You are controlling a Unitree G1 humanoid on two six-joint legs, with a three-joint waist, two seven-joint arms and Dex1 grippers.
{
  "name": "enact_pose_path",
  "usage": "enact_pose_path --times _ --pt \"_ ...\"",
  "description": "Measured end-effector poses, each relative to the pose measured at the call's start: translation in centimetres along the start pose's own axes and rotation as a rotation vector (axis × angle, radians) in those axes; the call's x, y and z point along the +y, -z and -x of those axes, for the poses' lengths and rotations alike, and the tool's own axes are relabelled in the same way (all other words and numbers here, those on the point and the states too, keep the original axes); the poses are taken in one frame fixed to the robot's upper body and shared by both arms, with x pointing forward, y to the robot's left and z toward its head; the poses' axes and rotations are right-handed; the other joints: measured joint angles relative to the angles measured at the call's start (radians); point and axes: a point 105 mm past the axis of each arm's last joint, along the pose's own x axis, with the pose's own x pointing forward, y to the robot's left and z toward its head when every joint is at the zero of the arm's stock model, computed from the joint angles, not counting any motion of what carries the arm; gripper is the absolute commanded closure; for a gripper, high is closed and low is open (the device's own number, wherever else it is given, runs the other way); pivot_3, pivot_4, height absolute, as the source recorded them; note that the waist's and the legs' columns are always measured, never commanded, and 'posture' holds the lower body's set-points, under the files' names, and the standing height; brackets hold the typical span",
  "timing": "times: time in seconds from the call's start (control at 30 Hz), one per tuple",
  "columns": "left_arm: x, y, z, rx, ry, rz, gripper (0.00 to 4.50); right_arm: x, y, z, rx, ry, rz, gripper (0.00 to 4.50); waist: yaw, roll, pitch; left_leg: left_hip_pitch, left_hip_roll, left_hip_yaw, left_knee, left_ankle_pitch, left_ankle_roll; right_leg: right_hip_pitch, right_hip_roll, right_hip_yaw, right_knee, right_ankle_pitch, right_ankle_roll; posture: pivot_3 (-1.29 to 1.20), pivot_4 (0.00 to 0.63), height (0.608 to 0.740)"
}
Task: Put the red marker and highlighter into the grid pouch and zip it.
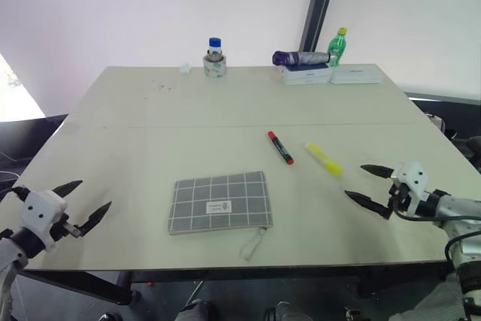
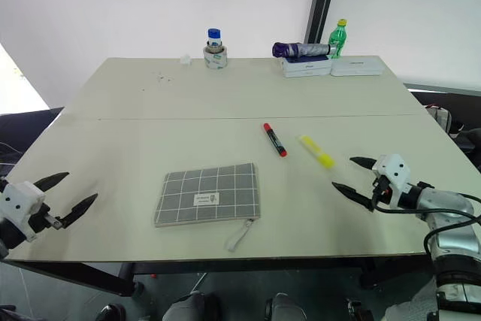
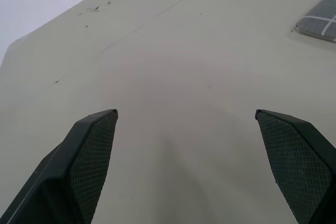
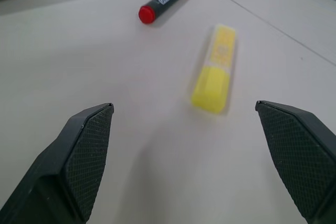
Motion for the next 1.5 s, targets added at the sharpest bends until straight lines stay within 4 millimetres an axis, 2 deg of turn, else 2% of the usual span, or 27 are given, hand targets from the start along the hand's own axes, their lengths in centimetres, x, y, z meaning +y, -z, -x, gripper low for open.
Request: enact_pose_path --times 0.1,0.6,0.77,0.87,1.0,1.17,1.3,1.43,1.5 --pt "-0.1 0.0 0.0 0.0 0.008 0.001 0.08 -0.2 0.1 0.5 0.011 0.011 0.003 0.0 -0.001 0.0 0.0 0.0 0.0 0.0 0.0 0.0 0.0 0.0 0.0 0.0 0.0 0.0 0.0 0.0 0.15 0.74" --pt "-0.6 -1.2 -0.8 -0.05 0.061 -0.104 0.08 -0.1 0.1 0.3 0.012 0.017 0.011 0.0 0.0 0.0 0.0 0.0 0.0 0.0 0.0 0.0 0.0 0.0 0.0 0.0 0.0 0.0 0.0 0.0 0.15 0.74" --pt "-1.3 -1.6 -1.0 -0.065 0.106 -0.181 0.08 0.3 0.2 -0.1 0.007 0.006 0.001 0.0 0.0 0.0 0.0 0.0 0.0 0.0 0.0 0.0 0.0 0.0 0.0 0.0 0.0 0.0 0.0 0.0 0.15 0.74" --pt "-2.1 -2.5 -0.9 -0.109 0.156 -0.307 0.08 1.5 -0.4 -1.6 -0.029 -0.03 -0.015 0.0 -0.001 0.0 0.0 0.0 0.0 0.0 -0.001 0.0 0.0 -0.001 0.0 0.0 0.0 0.0 0.0 0.0 0.15 0.74" --pt "-3.4 -3.4 -1.3 -0.174 0.223 -0.455 0.05 3.8 -1.7 -4.1 -0.091 -0.087 -0.068 1.65 -0.001 0.002 0.001 0.0 0.0 0.0 -0.001 0.0 0.0 -0.001 -0.001 0.001 0.0 0.0 0.0 0.0 0.15 0.74" --pt "-5.4 -3.4 -1.7 -0.215 0.351 -0.671 0.05 7.2 -3.8 -6.9 -0.151 -0.156 -0.09 4.3 0.003 0.002 0.001 -0.001 0.0 0.0 -0.001 0.0 0.0 -0.003 -0.001 0.001 0.0 0.0 -0.001 0.0 0.15 0.74" --pt "-7.0 -3.1 -2.2 -0.259 0.445 -0.783 0.05 9.6 -4.2 -8.8 -0.153 -0.196 -0.095 4.41 0.003 0.002 0.001 -0.006 0.0 0.001 -0.001 0.0 0.001 -0.008 0.0 0.0 0.0 0.001 0.001 0.0 0.15 0.74" --pt "-7.2 -2.8 -2.4 -0.276 0.492 -0.86 0.05 9.4 -4.2 -9.3 -0.124 -0.175 -0.059 4.41 0.003 0.002 0.001 -0.007 0.0 0.002 0.0 0.001 0.003 -0.009 0.001 0.0 0.0 0.002 0.001 0.0 0.15 0.74" --pt "-7.6 -2.7 -2.8 -0.295 0.522 -0.905 0.05 10.1 -4.4 -10.0 -0.108 -0.202 -0.017 4.41 0.002 0.002 0.001 -0.007 0.0 0.002 0.0 0.002 0.003 -0.009 0.002 0.0 0.001 0.002 0.002 0.0 0.15 0.74"
